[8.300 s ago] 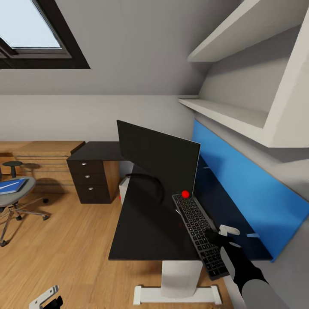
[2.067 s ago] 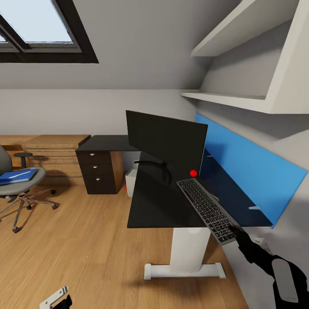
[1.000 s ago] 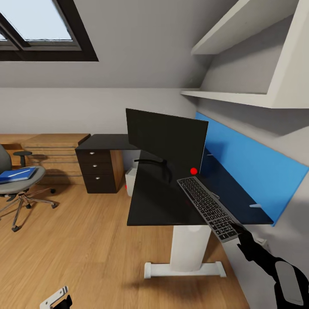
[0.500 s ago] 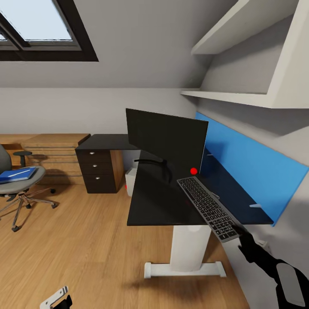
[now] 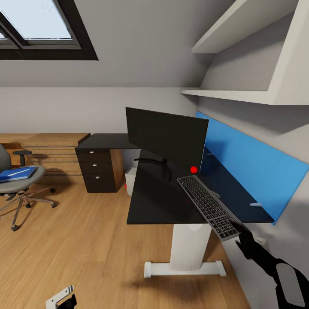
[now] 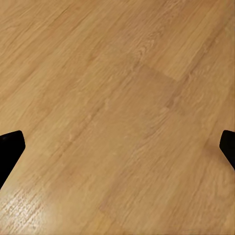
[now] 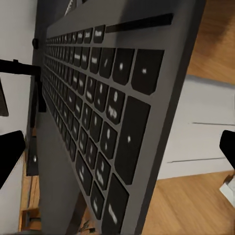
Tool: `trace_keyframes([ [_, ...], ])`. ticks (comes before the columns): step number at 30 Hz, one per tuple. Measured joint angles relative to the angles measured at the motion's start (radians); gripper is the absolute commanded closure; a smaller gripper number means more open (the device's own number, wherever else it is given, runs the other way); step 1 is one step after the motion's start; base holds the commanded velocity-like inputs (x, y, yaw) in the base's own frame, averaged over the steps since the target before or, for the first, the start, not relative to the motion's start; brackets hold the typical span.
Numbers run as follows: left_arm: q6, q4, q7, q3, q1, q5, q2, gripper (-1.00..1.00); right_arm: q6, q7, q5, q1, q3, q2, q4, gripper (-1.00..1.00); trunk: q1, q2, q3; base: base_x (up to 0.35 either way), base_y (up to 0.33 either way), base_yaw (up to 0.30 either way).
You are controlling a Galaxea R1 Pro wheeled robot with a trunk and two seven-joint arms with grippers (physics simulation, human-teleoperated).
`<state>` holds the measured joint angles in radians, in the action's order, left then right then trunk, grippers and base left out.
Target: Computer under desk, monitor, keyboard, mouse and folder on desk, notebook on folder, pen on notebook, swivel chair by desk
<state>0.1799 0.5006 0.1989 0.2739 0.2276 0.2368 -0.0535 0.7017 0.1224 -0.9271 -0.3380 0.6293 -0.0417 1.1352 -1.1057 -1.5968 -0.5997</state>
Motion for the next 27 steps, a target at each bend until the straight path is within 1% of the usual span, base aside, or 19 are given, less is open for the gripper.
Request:
trace_keyframes([
  [2, 0.0, 0.0, 0.0, 0.0, 0.0, 0.0, 0.0, -1.0, 0.001, 0.018, 0.0, 0.0, 0.0, 0.0, -0.002, -1.0, 0.0, 0.0, 0.0, 0.0, 0.0, 0.0],
  [7, 0.0, 0.0, 0.001, 0.0, 0.0, 0.0, 0.0, -1.0, 0.002, 0.088, 0.001, 0.0, 0.0, -0.002, -0.037, -1.0, 0.0, 0.0, 0.0, 0.0, 0.0, 0.0],
  [10, 0.0, 0.0, 0.001, 0.0, 0.0, 0.0, 0.0, -1.0, 0.001, 0.109, 0.002, 0.0, 0.001, -0.003, -0.047, -1.0, 0.0, 0.0, 0.0, 0.0, 0.0, 0.0],
  [15, 0.0, 0.0, 0.001, 0.0, 0.0, 0.0, 0.001, -1.0, 0.001, 0.116, 0.002, 0.0, 0.001, -0.004, -0.05, -1.0, 0.0, 0.0, 0.0, 0.0, 0.0, 0.0],
  [19, 0.0, 0.0, 0.001, 0.0, 0.0, 0.0, 0.001, -1.0, 0.001, 0.117, 0.002, 0.0, 0.0, -0.011, -0.051, -1.0, 0.0, 0.0, 0.0, 0.0, 0.0, 0.0],
  [27, 0.0, 0.0, 0.003, 0.0, 0.0, 0.0, 0.003, -1.0, 0.001, 0.118, 0.002, 0.0, 0.001, -0.012, -0.052, -1.0, -0.031, -0.056, -0.025, 0.0, 0.0, 0.0],
])
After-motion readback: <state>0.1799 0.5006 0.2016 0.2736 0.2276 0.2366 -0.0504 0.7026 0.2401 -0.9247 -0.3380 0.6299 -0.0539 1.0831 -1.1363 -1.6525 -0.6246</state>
